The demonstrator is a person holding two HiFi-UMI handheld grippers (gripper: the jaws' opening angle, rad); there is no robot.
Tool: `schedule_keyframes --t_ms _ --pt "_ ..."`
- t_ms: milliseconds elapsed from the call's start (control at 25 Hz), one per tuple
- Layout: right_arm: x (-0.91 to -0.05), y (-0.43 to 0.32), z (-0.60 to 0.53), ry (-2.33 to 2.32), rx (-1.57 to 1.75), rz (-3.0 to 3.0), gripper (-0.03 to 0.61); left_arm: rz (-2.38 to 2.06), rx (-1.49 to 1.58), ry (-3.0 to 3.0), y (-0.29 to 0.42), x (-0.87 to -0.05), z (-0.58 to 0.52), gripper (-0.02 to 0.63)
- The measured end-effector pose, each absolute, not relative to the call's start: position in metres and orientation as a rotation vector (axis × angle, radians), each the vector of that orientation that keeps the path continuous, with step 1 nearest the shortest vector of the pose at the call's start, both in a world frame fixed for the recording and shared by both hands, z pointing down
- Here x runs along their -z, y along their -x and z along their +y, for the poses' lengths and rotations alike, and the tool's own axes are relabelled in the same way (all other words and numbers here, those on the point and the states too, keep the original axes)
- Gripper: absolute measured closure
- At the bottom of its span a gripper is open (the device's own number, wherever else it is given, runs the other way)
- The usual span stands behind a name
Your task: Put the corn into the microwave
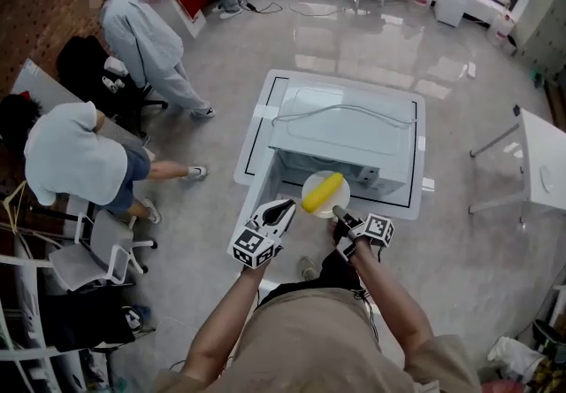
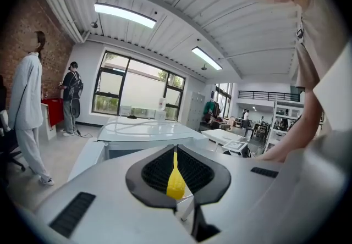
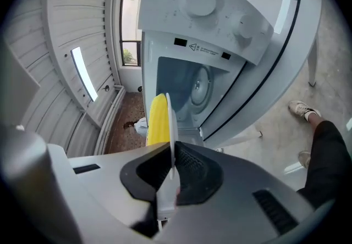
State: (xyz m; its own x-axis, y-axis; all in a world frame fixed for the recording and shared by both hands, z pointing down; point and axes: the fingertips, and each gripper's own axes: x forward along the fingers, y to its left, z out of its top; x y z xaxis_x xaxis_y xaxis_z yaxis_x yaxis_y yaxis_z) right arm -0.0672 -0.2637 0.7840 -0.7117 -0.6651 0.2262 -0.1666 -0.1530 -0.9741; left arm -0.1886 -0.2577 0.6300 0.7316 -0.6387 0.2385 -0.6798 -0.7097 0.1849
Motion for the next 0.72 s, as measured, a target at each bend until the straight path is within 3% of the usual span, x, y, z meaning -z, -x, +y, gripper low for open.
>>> schedule_keyframes --t_ms 720 --pt "-0.863 0.058 -0.355 1.093 1.839 1.539 0.561 -0.948 -0.364 -2.664 0.158 -0.664 -0.304 0.603"
